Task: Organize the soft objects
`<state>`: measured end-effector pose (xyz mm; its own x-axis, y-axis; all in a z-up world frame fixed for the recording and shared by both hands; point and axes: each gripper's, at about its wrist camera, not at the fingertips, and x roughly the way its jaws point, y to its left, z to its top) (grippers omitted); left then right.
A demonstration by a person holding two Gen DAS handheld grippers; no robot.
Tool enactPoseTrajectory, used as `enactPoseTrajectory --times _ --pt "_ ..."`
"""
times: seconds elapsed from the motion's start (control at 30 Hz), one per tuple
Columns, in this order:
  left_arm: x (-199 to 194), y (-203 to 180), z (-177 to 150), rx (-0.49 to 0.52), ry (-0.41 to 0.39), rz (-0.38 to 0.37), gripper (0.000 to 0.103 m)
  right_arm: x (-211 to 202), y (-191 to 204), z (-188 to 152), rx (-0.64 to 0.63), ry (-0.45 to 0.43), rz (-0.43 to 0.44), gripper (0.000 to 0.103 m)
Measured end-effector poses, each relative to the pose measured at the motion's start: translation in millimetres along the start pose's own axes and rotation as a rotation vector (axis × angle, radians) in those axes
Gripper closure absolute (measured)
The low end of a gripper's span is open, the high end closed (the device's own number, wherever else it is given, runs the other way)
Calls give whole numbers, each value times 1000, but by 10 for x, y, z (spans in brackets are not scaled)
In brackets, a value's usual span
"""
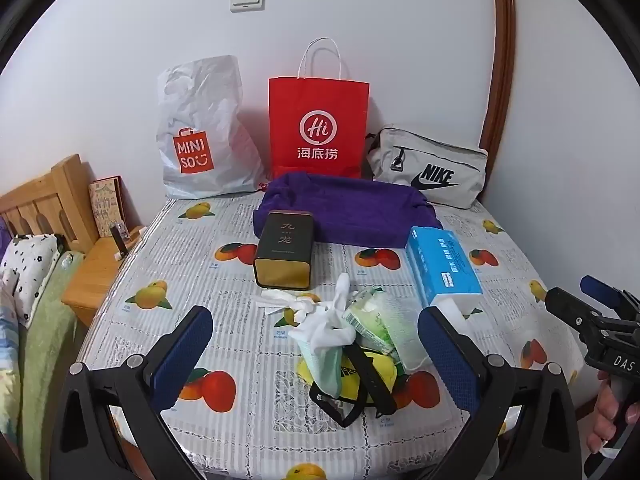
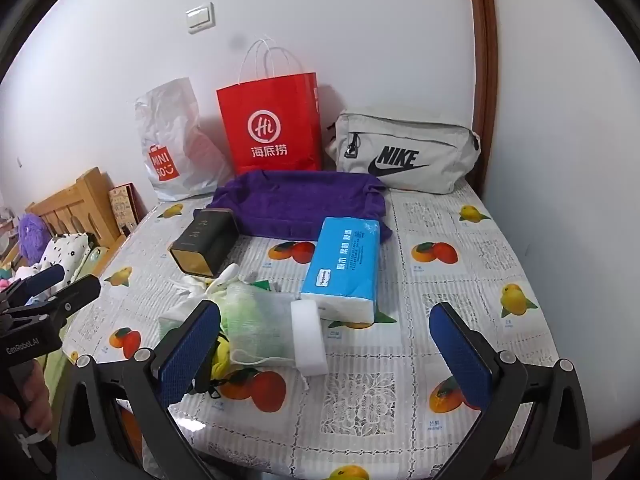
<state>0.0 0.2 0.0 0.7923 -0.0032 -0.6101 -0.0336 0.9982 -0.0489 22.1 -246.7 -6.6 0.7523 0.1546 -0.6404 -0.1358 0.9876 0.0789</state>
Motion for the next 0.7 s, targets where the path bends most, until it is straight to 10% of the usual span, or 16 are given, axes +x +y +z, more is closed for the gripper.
enactPoseTrajectory --times 0.7 --pt "-136 9 67 14 -10 3 0 -91 94 -20 -7 0 18 0"
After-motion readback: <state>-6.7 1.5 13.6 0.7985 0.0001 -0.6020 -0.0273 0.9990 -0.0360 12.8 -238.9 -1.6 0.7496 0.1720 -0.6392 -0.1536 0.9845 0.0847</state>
